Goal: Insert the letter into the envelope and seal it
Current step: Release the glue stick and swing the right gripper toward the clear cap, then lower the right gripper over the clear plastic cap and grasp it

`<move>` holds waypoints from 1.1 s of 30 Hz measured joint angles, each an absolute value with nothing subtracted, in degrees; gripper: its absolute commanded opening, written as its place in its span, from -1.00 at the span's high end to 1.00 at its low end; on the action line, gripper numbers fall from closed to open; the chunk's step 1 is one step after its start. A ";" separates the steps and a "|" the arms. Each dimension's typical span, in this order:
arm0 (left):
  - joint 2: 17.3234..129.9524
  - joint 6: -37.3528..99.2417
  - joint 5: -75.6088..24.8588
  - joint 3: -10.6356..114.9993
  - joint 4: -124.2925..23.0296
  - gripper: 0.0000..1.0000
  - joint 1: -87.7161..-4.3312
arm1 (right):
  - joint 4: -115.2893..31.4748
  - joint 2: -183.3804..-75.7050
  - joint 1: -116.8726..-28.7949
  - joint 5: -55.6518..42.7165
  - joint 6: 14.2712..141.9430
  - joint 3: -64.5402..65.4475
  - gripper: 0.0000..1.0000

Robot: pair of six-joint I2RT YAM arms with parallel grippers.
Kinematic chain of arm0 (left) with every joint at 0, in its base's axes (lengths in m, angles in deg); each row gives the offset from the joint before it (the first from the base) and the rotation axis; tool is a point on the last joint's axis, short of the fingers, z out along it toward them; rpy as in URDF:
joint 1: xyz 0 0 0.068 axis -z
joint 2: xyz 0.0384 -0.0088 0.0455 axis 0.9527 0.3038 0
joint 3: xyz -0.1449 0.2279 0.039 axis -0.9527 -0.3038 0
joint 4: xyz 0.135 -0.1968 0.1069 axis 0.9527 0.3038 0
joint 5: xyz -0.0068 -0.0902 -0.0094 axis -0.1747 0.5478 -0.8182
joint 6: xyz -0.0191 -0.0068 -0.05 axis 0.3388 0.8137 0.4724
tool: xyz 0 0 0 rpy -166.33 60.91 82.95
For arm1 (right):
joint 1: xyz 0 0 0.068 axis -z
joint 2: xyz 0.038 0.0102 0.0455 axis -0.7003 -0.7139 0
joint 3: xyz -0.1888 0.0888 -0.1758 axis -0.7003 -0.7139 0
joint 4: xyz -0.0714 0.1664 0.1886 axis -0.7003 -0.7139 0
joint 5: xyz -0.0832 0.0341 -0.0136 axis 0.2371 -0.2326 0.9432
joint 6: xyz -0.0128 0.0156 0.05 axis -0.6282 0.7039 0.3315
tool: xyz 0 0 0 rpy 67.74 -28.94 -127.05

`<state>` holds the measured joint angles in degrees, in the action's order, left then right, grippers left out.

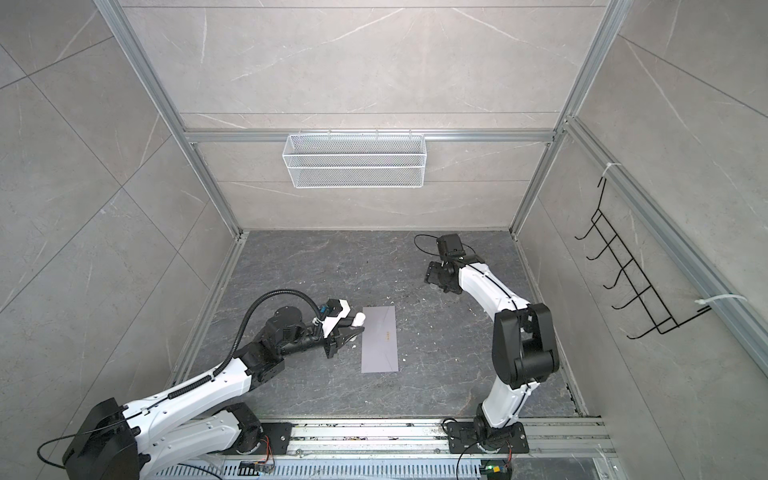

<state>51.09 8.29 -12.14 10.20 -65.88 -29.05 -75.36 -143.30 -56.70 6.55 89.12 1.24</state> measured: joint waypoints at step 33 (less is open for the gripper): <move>53.80 9.82 -11.48 10.20 -69.18 1.00 -27.65 | -83.58 -164.24 -56.70 10.04 84.57 20.21 -0.01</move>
